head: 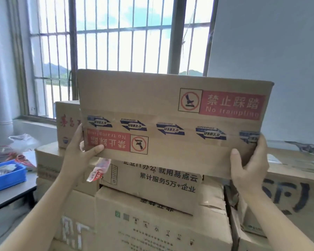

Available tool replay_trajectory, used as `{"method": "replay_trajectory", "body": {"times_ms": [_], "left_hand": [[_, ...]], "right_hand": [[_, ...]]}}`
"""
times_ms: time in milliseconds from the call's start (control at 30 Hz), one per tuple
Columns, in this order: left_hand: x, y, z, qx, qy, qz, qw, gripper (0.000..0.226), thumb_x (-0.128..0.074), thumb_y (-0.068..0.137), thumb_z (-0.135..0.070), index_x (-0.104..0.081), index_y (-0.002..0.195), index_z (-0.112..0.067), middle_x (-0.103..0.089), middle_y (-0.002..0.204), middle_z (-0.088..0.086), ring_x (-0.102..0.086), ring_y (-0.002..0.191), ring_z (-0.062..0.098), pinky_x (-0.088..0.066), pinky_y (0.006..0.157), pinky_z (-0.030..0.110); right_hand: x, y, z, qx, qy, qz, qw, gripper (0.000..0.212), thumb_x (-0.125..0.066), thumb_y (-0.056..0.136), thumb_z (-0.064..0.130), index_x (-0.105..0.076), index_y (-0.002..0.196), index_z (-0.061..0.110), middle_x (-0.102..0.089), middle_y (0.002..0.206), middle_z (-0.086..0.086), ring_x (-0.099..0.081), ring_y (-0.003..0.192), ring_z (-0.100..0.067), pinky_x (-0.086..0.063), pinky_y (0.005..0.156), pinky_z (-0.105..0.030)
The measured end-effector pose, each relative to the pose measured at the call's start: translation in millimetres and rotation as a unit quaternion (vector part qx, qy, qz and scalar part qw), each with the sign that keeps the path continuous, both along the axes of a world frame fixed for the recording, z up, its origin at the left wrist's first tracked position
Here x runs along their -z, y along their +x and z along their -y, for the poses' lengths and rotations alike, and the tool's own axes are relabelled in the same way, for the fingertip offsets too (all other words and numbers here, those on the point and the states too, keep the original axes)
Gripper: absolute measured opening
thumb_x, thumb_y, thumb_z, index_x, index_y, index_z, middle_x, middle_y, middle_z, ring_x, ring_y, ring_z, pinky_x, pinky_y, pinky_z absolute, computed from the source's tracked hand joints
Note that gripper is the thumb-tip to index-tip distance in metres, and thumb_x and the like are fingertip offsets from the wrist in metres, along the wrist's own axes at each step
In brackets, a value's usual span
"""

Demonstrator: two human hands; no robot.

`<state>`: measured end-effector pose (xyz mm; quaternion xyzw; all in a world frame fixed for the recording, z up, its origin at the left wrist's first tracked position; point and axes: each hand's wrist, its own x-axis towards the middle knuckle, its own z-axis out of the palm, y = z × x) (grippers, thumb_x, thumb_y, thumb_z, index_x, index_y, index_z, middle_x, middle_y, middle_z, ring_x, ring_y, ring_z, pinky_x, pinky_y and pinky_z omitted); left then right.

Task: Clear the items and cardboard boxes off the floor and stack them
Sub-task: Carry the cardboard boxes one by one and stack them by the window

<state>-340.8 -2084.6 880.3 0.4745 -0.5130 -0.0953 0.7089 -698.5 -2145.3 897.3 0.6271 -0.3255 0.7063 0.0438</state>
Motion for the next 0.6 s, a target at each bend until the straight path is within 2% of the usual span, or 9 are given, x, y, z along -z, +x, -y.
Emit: {"method": "replay_trajectory", "body": {"times_ms": [33, 100, 167, 267, 367, 500, 600], "left_hand": [[4.2, 2.0, 17.1, -0.009, 0.010, -0.012, 1.000, 0.070, -0.073, 0.076, -0.002, -0.046, 0.113, -0.055, -0.064, 0.105, -0.021, -0.059, 0.093, -0.011, -0.045, 0.086, 0.022], [16.2, 9.7, 47.8, -0.011, 0.027, -0.039, 0.999, 0.071, -0.068, 0.078, 0.002, -0.045, 0.126, -0.044, -0.061, 0.113, -0.015, -0.056, 0.097, -0.011, -0.043, 0.092, 0.024], [25.8, 15.0, 73.6, -0.009, 0.039, -0.060, 0.997, 0.071, -0.065, 0.079, 0.006, -0.041, 0.137, -0.029, -0.058, 0.120, -0.008, -0.056, 0.099, -0.008, -0.043, 0.094, 0.025], [41.9, 27.1, 111.7, 0.008, 0.059, -0.077, 0.995, 0.067, -0.062, 0.079, 0.009, -0.046, 0.124, -0.038, -0.060, 0.111, -0.019, -0.057, 0.099, -0.006, -0.044, 0.090, 0.025], [52.1, 42.4, 146.2, 0.011, 0.088, -0.066, 0.994, 0.070, -0.065, 0.079, 0.005, -0.048, 0.118, -0.050, -0.062, 0.109, -0.028, -0.056, 0.105, -0.003, -0.043, 0.092, 0.028], [57.9, 62.7, 190.6, 0.027, 0.119, -0.055, 0.991, 0.066, -0.063, 0.081, 0.008, -0.044, 0.132, -0.028, -0.059, 0.114, -0.016, -0.055, 0.103, 0.000, -0.041, 0.097, 0.031], [61.2, 80.0, 224.2, 0.027, 0.146, -0.051, 0.988, 0.072, -0.061, 0.083, 0.008, -0.034, 0.143, -0.022, -0.053, 0.132, -0.006, -0.051, 0.119, 0.013, -0.037, 0.106, 0.036]], "right_hand": [[3.0, 2.8, 18.2, 0.003, 0.005, -0.008, 1.000, 0.056, -0.043, 0.075, 0.041, -0.036, 0.131, 0.035, -0.045, 0.117, 0.009, -0.044, 0.105, -0.006, -0.038, 0.087, -0.029], [12.0, 9.7, 52.7, 0.003, 0.019, -0.018, 1.000, 0.063, -0.044, 0.074, 0.037, -0.039, 0.132, 0.011, -0.050, 0.116, -0.001, -0.049, 0.104, -0.018, -0.040, 0.087, -0.036], [21.0, 17.8, 76.6, 0.003, 0.039, -0.028, 0.999, 0.069, -0.044, 0.073, 0.036, -0.038, 0.129, -0.004, -0.054, 0.116, -0.015, -0.050, 0.104, -0.021, -0.040, 0.085, -0.036], [34.7, 31.6, 104.7, 0.030, 0.071, -0.051, 0.996, 0.065, -0.047, 0.074, 0.027, -0.041, 0.123, -0.014, -0.055, 0.112, -0.025, -0.044, 0.099, -0.015, -0.035, 0.087, -0.028], [53.5, 46.5, 136.1, 0.042, 0.110, -0.037, 0.992, 0.066, -0.046, 0.075, 0.031, -0.039, 0.126, -0.010, -0.055, 0.114, -0.026, -0.046, 0.104, -0.022, -0.036, 0.088, -0.032], [71.5, 77.6, 169.0, 0.074, 0.156, -0.026, 0.985, 0.069, -0.044, 0.074, 0.036, -0.037, 0.127, -0.007, -0.052, 0.116, -0.024, -0.048, 0.107, -0.031, -0.037, 0.089, -0.035], [74.0, 102.3, 191.2, 0.108, 0.183, -0.031, 0.977, 0.064, -0.051, 0.076, 0.025, -0.036, 0.128, -0.009, -0.051, 0.117, -0.024, -0.050, 0.107, -0.035, -0.036, 0.088, -0.033]]}}
